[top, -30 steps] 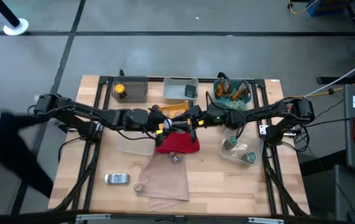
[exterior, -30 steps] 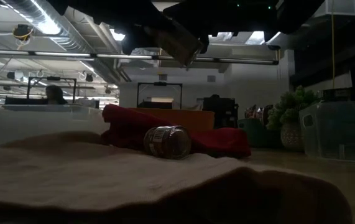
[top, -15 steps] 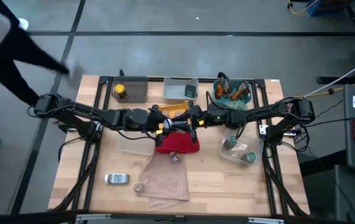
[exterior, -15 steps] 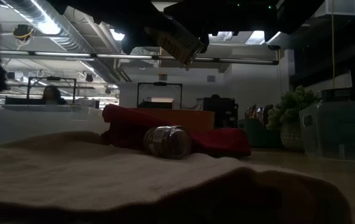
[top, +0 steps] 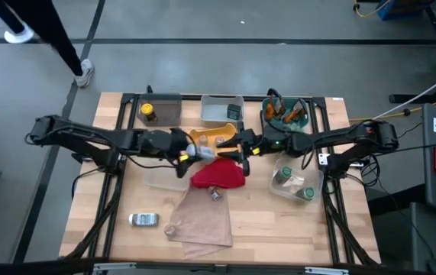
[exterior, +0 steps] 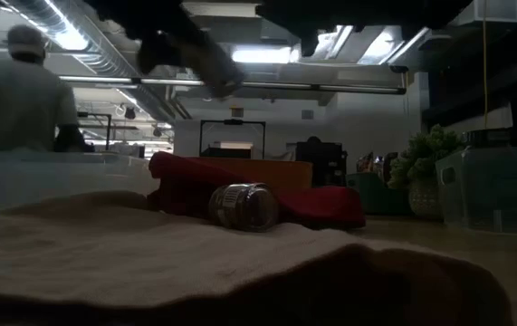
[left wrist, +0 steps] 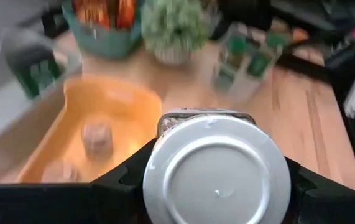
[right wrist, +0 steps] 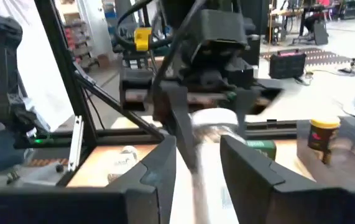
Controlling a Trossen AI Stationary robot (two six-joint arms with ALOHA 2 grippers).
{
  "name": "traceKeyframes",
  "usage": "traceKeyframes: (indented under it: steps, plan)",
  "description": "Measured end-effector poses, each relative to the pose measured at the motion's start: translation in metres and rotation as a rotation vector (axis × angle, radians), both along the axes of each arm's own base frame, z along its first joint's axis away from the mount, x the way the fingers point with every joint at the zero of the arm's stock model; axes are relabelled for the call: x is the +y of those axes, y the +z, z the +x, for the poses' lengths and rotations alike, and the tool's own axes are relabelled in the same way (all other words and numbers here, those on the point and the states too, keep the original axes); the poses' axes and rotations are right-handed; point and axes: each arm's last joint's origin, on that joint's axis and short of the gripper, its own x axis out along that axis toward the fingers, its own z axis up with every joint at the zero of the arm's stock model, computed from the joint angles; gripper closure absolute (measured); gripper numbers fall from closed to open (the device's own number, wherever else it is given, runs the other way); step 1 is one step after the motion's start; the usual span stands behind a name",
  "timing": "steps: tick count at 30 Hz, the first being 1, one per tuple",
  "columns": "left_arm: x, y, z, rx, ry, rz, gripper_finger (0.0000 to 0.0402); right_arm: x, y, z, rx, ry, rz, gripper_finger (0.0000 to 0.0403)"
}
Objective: Sort spices by type
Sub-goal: Put the white seasoning bottle into the left transparent bin
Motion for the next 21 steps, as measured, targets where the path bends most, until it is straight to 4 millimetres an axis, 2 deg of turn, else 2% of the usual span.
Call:
traceKeyframes:
  steps: [6, 11, 15, 21]
  plan:
    - [-0.011, -0.006, -0.036, 0.212, 0.015, -0.108, 0.0213, 0.0, 0.008, -0.01, 0.022, -0.006, -0.025, 0.0276]
    - [-0.018, -0.016, -0.053, 0.384, 0.021, -0.125, 0.0214, 0.0, 0.01, -0.012, 0.025, -0.007, -0.025, 0.0276]
    - [-0.021, -0.028, -0.054, 0.496, 0.041, -0.099, 0.021, 0.0, 0.01, -0.012, 0.032, -0.008, -0.025, 0.0276]
    - [-0.024, -0.048, -0.04, 0.608, 0.048, -0.059, 0.021, 0.0, 0.008, -0.012, 0.048, -0.008, -0.025, 0.0276]
